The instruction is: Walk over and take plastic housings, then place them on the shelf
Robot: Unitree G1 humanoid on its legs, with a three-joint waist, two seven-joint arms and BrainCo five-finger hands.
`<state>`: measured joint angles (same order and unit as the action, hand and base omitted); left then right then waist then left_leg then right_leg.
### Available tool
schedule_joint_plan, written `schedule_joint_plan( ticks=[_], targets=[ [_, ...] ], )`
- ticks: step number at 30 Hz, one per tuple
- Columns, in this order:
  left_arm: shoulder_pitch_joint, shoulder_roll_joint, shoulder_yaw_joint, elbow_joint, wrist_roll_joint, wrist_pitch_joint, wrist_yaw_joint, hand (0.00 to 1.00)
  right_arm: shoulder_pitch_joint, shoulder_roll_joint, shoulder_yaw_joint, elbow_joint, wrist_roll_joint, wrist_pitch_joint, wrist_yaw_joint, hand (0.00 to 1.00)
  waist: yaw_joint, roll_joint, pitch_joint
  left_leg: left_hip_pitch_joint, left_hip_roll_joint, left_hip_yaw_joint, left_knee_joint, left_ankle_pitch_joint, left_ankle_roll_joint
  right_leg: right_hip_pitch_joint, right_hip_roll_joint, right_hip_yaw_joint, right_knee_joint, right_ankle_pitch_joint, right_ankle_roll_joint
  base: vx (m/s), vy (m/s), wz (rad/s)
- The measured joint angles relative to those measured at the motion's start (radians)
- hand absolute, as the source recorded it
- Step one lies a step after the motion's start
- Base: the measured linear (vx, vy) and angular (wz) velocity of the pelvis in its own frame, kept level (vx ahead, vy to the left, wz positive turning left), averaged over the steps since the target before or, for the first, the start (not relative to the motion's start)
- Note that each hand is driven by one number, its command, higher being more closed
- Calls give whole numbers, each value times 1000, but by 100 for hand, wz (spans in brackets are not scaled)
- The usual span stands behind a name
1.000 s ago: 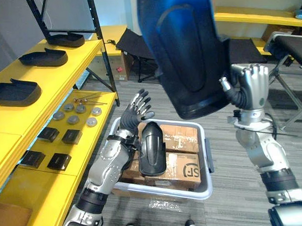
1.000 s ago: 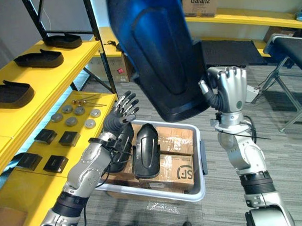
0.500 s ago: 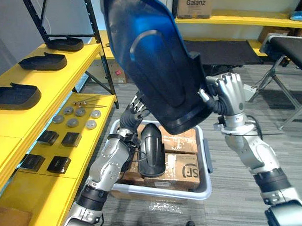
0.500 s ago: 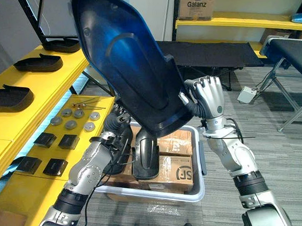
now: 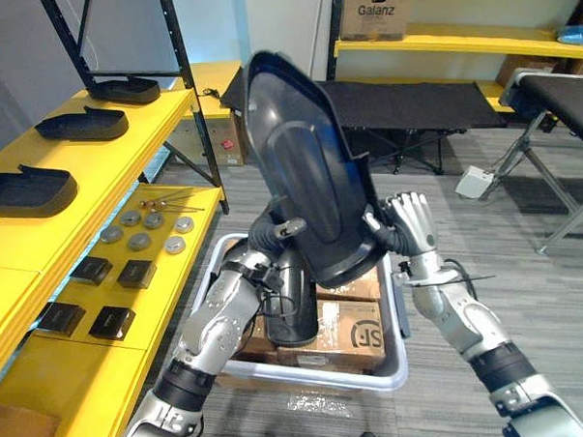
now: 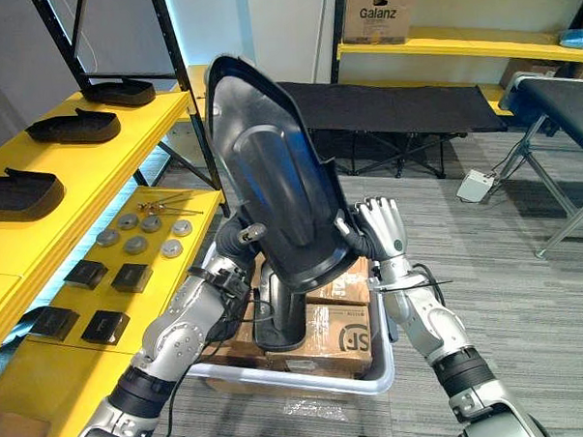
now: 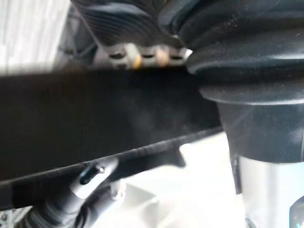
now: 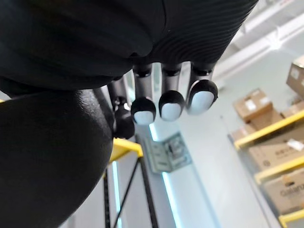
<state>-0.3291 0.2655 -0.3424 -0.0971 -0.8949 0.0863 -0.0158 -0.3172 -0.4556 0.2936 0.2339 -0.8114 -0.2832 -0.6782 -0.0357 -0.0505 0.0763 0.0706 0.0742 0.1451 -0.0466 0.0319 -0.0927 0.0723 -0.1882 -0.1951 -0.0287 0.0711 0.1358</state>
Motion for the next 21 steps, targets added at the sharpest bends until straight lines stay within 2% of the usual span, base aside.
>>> schedule_joint_plan(
  ticks=[2, 6, 13, 21],
  targets=[
    [0, 0, 0, -9, 0, 10, 0, 0, 0, 0, -9, 0, 0, 10, -24, 100, 0, 0, 0, 12, -2, 1, -12, 6, 1, 2, -1, 0, 3, 0, 0, 0, 0, 0],
    [4, -3, 1, -9, 0, 26, 0, 0, 0, 0, -64, -25, 0, 27, -25, 100, -1, 0, 0, 27, -4, 1, -33, 18, 2, 6, -2, 1, 8, 0, 1, -33, -2, -1],
    [20, -21, 15, -22, 12, 55, 0, 0, -1, -4, -115, -69, 1, 24, -23, 100, -4, 0, 0, 34, -4, 3, -34, 24, 2, 0, -3, 1, 21, -8, 1, -55, -6, -2],
    [48, -37, 16, -22, 69, 55, 1, 0, -1, -4, -114, -69, 0, 13, -20, 100, -4, 1, 0, 33, -3, 3, -35, 27, 1, -1, -3, 1, 19, -8, 1, -12, -1, 0]
  ],
)
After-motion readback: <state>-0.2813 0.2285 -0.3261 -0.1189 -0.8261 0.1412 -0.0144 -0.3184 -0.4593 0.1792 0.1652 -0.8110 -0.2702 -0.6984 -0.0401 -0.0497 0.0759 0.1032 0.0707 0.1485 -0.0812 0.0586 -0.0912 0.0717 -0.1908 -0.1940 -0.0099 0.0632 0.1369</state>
